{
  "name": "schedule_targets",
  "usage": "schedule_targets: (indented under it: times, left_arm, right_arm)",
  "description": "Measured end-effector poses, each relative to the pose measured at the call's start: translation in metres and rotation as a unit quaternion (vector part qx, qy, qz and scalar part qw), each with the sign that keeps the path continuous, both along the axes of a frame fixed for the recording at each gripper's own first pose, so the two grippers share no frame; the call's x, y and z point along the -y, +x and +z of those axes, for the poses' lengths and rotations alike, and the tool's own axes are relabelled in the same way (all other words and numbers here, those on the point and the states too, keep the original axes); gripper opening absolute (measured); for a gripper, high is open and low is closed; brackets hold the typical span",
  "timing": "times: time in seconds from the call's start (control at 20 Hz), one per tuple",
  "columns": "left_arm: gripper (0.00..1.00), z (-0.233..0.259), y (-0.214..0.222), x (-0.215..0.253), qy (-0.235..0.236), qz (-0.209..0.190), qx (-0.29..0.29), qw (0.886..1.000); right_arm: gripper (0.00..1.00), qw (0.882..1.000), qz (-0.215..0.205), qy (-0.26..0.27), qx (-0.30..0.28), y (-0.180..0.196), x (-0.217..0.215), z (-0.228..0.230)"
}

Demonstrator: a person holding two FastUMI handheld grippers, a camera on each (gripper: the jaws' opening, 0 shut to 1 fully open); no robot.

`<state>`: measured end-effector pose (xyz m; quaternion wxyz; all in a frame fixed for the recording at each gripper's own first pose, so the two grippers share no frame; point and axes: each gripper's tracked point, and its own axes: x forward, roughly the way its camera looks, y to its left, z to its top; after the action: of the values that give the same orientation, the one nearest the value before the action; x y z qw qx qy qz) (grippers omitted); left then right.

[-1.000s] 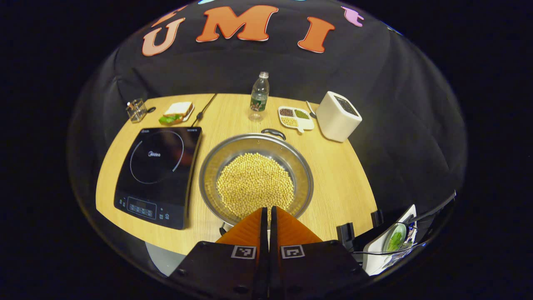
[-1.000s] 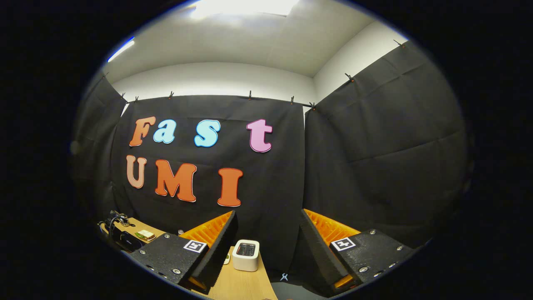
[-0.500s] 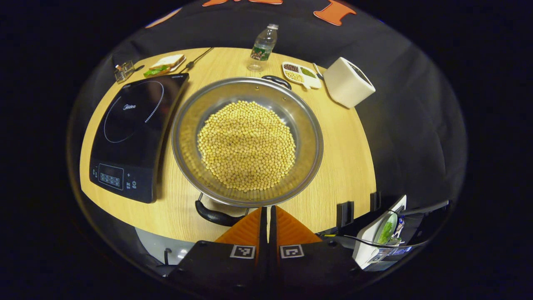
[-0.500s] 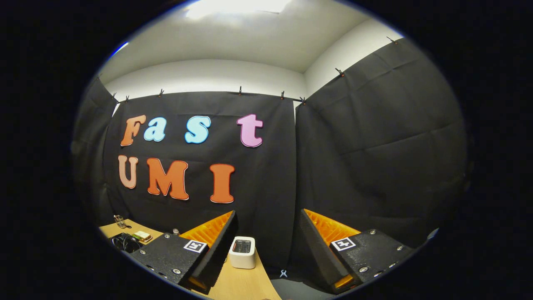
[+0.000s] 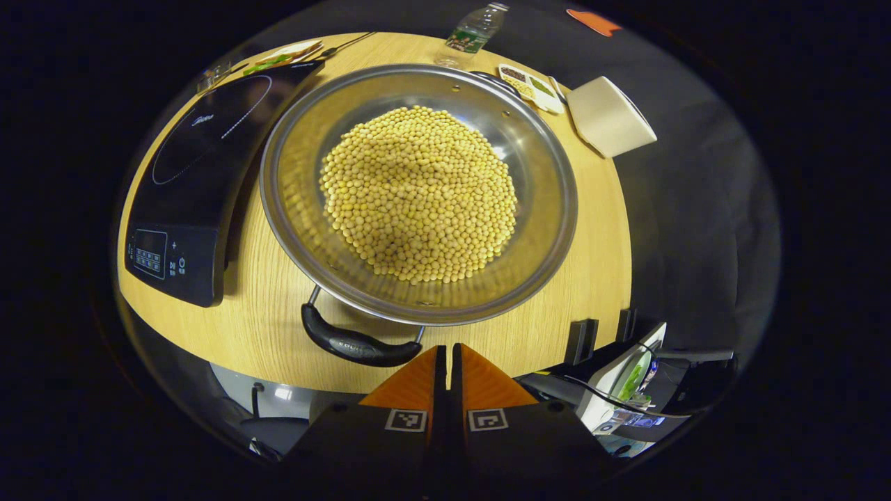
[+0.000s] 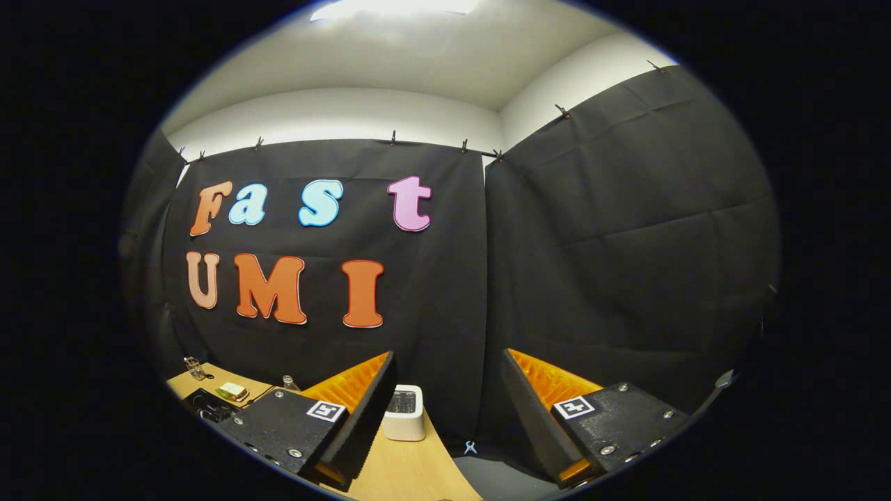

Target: First push the handle of the pot to place it horizontally, then grasp the pot with both hands and set it on the induction cooktop.

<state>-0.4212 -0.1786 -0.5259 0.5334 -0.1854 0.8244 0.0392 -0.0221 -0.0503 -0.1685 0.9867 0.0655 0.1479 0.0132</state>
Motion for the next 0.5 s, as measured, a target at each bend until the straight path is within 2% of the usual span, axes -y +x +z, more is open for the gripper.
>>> schedule_targets:
  times: [0.15, 0.5]
  left_arm:
    - [0.08, -0.004, 0.002, 0.002, -0.011, 0.028, -0.011, 0.999]
    - [0.08, -0.018, 0.005, -0.025, 0.047, -0.01, -0.025, 0.999]
  right_arm:
    - [0.93, 1.0, -0.001, -0.005, -0.006, -0.002, -0.009, -0.001]
    - [0.93, 1.0, 0.012, -0.007, -0.014, -0.003, -0.032, -0.004]
